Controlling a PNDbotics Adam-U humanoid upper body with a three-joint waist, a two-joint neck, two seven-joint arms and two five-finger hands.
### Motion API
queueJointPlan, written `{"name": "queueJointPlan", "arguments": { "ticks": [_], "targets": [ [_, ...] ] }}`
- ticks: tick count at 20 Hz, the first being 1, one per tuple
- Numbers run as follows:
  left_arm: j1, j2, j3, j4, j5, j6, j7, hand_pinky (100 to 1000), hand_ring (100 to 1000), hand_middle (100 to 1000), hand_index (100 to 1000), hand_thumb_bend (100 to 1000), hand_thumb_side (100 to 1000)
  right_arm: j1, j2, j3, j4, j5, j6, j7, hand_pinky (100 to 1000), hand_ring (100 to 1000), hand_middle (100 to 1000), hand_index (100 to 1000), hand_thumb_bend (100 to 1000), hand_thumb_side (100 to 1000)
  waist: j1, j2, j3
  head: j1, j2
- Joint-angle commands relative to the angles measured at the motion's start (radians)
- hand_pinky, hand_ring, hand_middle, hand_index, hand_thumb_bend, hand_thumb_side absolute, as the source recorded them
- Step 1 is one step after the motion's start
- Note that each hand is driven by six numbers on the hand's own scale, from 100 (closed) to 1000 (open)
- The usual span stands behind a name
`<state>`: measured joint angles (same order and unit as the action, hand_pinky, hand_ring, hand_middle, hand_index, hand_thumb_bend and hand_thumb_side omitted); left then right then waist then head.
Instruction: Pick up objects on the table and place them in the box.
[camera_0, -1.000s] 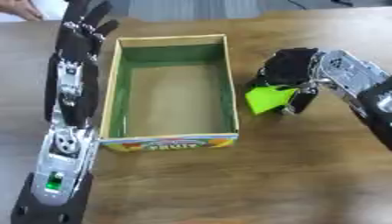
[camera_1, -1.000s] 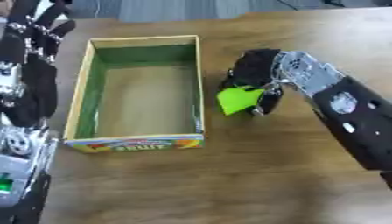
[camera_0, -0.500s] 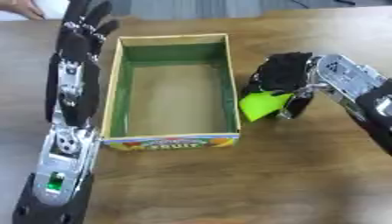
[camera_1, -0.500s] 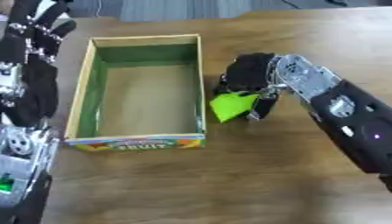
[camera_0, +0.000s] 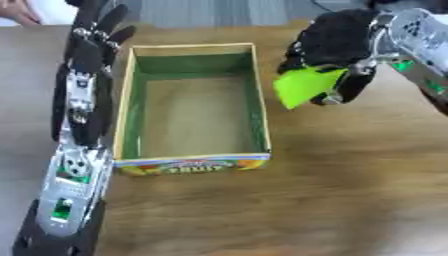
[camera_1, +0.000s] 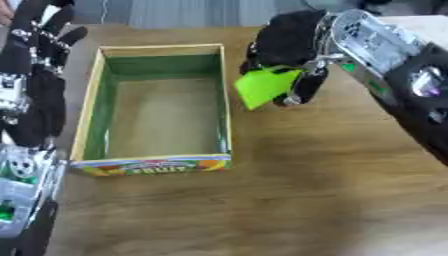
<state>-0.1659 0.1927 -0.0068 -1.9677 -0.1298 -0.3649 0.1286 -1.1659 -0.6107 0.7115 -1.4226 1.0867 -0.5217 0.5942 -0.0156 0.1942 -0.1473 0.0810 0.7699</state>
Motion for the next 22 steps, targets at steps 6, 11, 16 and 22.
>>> {"name": "queueJointPlan", "arguments": {
  "ticks": [6,11,16,22],
  "targets": [
    [0.002,0.022,0.006,-0.009,-0.01,0.001,0.008,853,938,961,1000,100,1000,-0.092,-0.023,-0.058,-0.053,0.004,-0.29,0.313,100,229,290,340,280,365,-0.009,-0.031,-0.008,0.014,0.0],
    [0.0,0.021,0.002,-0.008,-0.006,0.001,0.004,853,937,961,1000,100,1000,-0.119,0.03,-0.063,-0.048,-0.019,-0.278,0.313,100,236,303,361,289,396,-0.012,-0.035,0.005,0.01,0.0],
    [-0.008,0.019,-0.003,-0.008,0.0,0.001,-0.001,853,937,961,1000,100,1000,-0.156,0.108,-0.065,-0.031,-0.012,-0.283,0.313,100,240,307,366,304,417,-0.019,-0.034,0.023,0.002,0.0],
    [-0.023,0.02,-0.011,-0.007,0.011,0.0,-0.01,853,937,960,1000,100,1000,-0.18,0.214,-0.078,0.008,0.027,-0.275,0.28,100,243,308,373,283,478,-0.029,-0.032,0.056,0.005,0.0]
  ]
}}
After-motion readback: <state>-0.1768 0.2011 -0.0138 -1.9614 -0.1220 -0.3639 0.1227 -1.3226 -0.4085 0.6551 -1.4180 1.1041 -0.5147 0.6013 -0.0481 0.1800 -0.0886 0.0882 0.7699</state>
